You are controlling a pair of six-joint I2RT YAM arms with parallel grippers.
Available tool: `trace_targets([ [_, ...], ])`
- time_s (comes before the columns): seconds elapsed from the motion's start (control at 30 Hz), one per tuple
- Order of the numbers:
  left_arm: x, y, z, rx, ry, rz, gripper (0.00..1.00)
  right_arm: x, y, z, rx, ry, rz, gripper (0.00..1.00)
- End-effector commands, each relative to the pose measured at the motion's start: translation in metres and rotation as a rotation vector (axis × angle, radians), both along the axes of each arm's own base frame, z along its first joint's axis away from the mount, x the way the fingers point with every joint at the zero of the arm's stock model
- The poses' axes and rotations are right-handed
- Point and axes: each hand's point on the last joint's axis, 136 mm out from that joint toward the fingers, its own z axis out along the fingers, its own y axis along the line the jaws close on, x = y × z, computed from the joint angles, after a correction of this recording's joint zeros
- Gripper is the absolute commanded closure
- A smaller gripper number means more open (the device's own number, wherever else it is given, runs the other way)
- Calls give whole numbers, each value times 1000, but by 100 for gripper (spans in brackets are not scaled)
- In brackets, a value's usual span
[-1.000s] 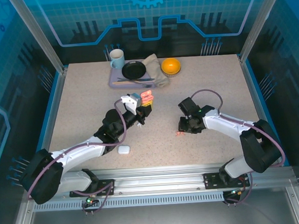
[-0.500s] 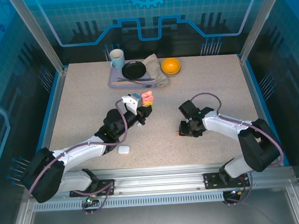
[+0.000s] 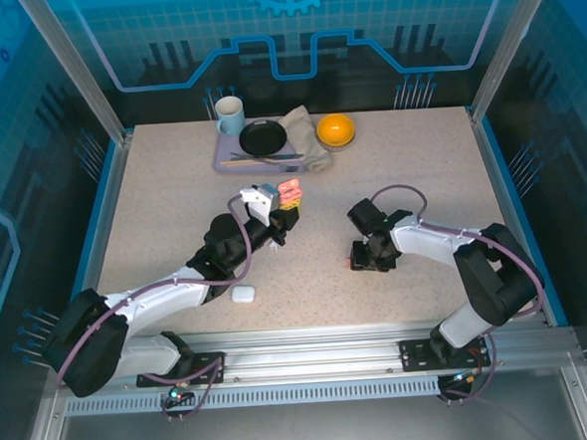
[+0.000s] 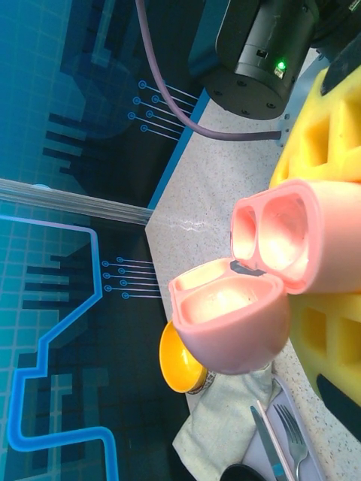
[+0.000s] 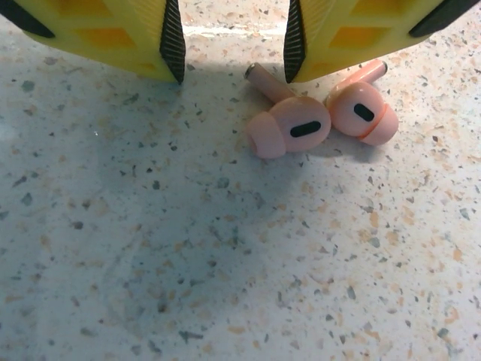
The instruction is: Insert the wireless bluetooth earbuds into the charging case
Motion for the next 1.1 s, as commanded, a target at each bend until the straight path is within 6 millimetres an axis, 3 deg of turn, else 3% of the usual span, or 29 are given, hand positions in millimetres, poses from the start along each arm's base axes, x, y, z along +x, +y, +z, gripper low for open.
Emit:
trace_targets([
  [0.0, 3, -3, 16, -31, -32, -2, 100, 6, 9, 0, 9, 3, 28, 58],
  [0.53, 7, -5, 16, -22, -29, -1, 100, 39, 16, 11, -1, -38, 33, 60],
  [1.07, 5, -6, 17, -22, -34, -7, 100, 33, 2, -1, -58, 10, -36, 63],
])
